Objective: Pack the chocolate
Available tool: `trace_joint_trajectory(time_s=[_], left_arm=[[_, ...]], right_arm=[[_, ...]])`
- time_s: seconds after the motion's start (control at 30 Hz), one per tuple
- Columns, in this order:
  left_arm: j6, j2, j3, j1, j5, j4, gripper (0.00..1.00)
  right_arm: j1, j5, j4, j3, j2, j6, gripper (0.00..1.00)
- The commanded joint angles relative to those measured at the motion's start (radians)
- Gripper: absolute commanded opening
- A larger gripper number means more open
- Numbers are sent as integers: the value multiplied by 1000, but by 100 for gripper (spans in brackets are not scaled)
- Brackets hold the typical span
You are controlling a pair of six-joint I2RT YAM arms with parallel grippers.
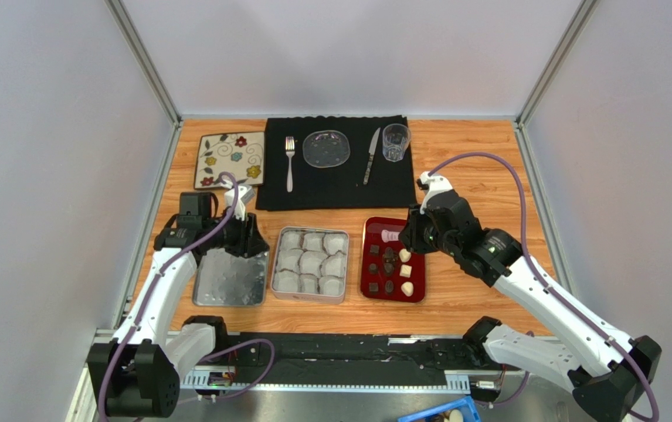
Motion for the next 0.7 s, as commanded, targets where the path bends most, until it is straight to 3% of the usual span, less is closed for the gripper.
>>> trace_joint_trajectory(time_s=[0.0,0.2,0.67], left_arm=[[69,-8,-3,5,-19,-32,46],[69,-34,-12,5,1,-20,45],[70,-53,-6,5,31,-19,45]], right_arm=[[5,25,44,20,37,-54,23],[12,15,61,36,94,-74,36],[26,11,127,46,191,-91,37]])
